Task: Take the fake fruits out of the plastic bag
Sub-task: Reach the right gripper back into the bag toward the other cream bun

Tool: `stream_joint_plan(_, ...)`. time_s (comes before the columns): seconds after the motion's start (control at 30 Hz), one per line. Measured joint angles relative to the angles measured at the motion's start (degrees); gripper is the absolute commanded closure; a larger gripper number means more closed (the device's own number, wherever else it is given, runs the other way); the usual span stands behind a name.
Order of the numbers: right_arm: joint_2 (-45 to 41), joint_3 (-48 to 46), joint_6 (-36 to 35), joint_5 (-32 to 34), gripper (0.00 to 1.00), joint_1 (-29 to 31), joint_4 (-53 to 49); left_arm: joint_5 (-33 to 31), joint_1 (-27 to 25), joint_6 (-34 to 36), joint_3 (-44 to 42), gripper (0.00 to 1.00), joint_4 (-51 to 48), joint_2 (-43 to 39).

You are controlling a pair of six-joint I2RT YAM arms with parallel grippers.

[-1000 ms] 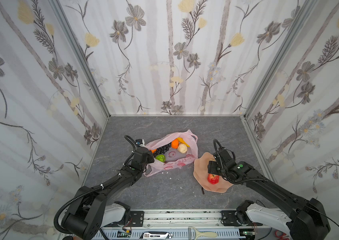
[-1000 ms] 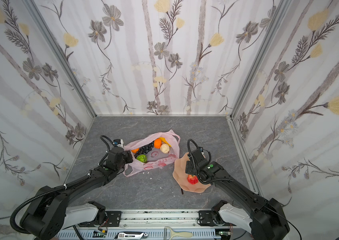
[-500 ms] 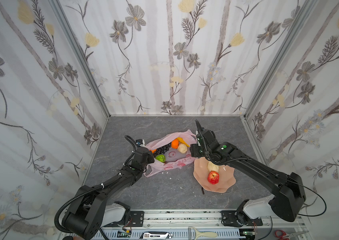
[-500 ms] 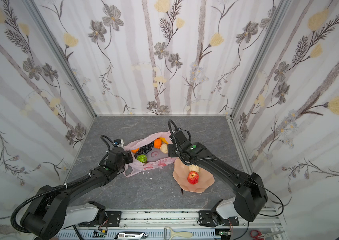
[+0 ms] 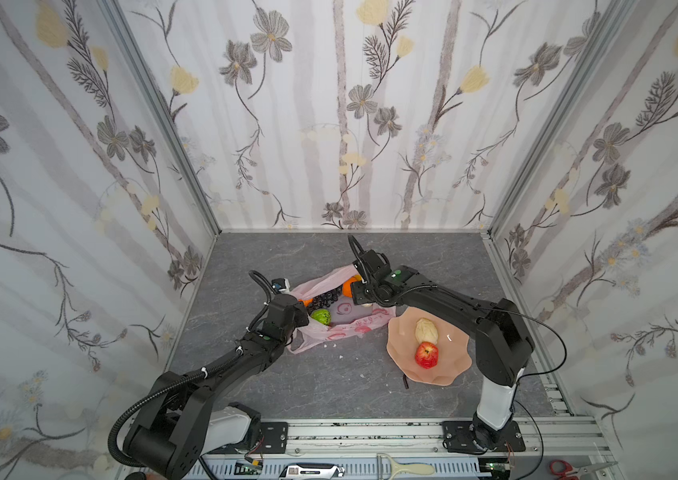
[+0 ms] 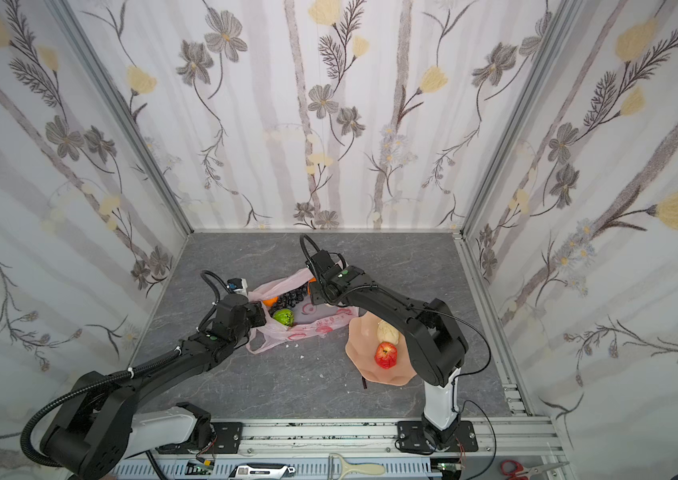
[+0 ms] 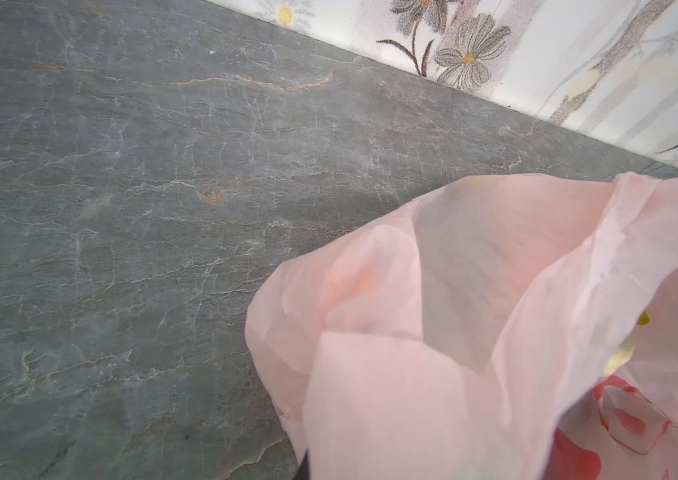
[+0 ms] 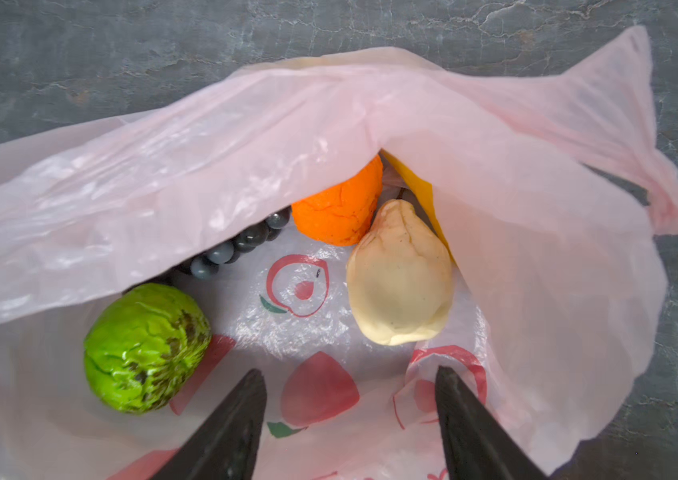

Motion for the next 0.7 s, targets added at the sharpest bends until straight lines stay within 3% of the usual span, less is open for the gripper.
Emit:
stream_joint_plan(0.37, 9.0, 6.5, -1.9, 3.0, 0.31, -1.6, -2.4, 0.3, 0.0, 0.0, 0.0, 0.9, 0.0, 0.2)
stream_joint_plan(0.7, 11.2, 7.3, -1.9, 1.7, 0.33, 0.3, -4.2, 0.3, 0.0, 0.0, 0.0, 0.91, 0.0, 0.6)
